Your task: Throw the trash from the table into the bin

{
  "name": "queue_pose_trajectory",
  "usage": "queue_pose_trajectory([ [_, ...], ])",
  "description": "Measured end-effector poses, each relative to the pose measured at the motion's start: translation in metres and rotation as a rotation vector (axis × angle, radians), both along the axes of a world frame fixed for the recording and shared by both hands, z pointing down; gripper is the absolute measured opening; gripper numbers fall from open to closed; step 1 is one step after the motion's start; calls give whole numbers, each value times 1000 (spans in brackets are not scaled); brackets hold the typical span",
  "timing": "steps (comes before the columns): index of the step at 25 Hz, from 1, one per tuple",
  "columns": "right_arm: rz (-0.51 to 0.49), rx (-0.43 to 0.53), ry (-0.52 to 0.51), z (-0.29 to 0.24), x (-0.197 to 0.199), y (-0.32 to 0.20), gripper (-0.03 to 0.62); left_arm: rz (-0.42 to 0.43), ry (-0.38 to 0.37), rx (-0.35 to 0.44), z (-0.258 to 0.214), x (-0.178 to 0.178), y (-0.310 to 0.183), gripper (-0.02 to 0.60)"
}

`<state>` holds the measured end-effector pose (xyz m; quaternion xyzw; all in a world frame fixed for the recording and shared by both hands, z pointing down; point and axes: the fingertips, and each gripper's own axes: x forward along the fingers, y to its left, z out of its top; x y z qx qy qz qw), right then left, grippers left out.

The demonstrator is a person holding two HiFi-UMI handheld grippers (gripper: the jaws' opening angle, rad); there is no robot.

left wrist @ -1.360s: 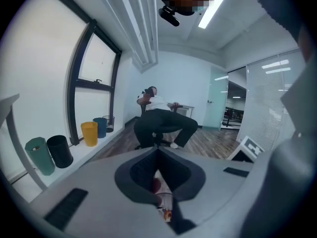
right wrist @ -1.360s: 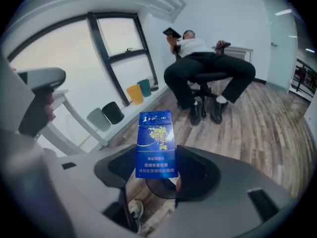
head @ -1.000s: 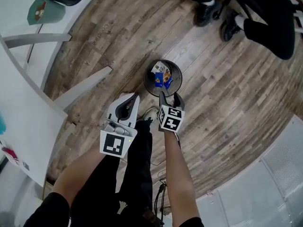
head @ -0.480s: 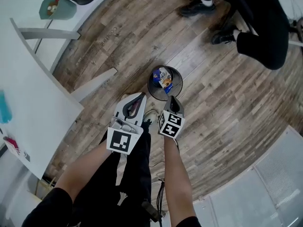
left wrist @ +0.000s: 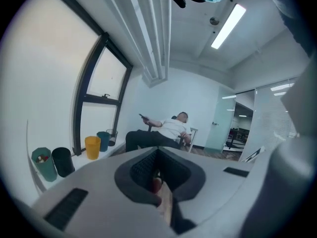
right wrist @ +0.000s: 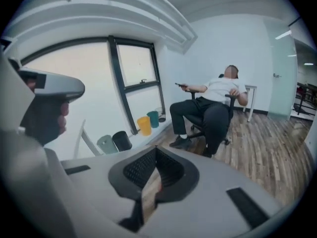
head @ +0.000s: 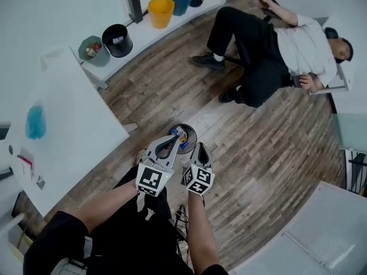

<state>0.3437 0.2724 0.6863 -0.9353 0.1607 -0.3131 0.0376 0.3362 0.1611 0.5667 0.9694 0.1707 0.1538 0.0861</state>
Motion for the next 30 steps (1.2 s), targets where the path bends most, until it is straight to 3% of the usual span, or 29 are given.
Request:
queue_pose_trajectory([
  [6,-57,80,259,-161,-26,-16,6,-27,140,-7,-119,-30,-15,-3],
  [11,-130,111,291,-180,-47,-30,6,-111,146,43,-131,-66,-30,-3],
  [20,-277,214,457,-249,-83,-49,5,-248,234,101,-166,-124,-47,-3],
  [25,-447,288,515,-283,-98,-71,6,-423,229,129,-180,-163,-67,-3],
  [30,-701,418,497,-296,-145,-131,5,-686,209,263,-186,-235,-109,-3],
])
